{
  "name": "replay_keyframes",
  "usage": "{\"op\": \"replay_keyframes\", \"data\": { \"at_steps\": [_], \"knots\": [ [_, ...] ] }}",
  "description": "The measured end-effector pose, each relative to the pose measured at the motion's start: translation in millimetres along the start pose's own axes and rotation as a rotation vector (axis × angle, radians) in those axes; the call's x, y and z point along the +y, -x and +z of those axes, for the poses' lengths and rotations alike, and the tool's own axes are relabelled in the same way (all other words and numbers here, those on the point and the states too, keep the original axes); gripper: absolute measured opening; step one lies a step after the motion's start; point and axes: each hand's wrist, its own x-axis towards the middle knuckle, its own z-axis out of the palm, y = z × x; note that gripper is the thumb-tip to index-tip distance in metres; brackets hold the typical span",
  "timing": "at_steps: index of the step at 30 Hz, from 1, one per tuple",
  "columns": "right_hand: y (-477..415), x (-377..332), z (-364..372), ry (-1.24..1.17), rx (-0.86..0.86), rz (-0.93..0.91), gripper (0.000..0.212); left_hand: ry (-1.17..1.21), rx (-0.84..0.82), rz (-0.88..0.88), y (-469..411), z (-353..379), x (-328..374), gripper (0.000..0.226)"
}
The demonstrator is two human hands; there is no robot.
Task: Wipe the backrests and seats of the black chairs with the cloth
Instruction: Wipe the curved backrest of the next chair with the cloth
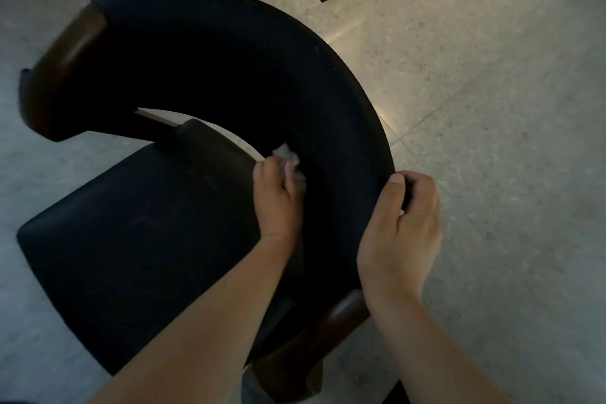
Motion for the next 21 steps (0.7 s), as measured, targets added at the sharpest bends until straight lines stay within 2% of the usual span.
{"op": "replay_keyframes", "data": {
  "at_steps": [2, 4, 6, 10, 12, 15, 21],
  "knots": [
    [1, 0, 0, 0.015, -0.005, 0.002, 0.024, -0.002, -0.065, -0.254, 1, -10, -20, 0.023],
    [1, 0, 0, 0.014, -0.004, -0.002, 0.025, -0.034, -0.073, -0.336, 1, -23, -28, 0.024],
    [0, 0, -1, 0.016, -0.009, 0.001, 0.021, -0.013, -0.036, -0.237, 1, -32, -17, 0.024],
    [0, -1, -1, 0.031, -0.012, -0.004, 0.018, 0.065, 0.051, 0.208, 0, -36, 40, 0.018],
    [0, -1, -1, 0.039, 0.001, -0.024, 0.017, 0.058, 0.037, 0.355, -3, -27, 66, 0.022],
    [0, 0, 0, 0.058, 0.008, -0.021, 0.017, -0.001, -0.023, 0.415, -4, -9, 85, 0.024],
    [1, 1, 1, 0.052, 0.014, -0.02, 0.024, -0.083, 0.051, 0.461, -9, 4, 59, 0.017]
  ]
}}
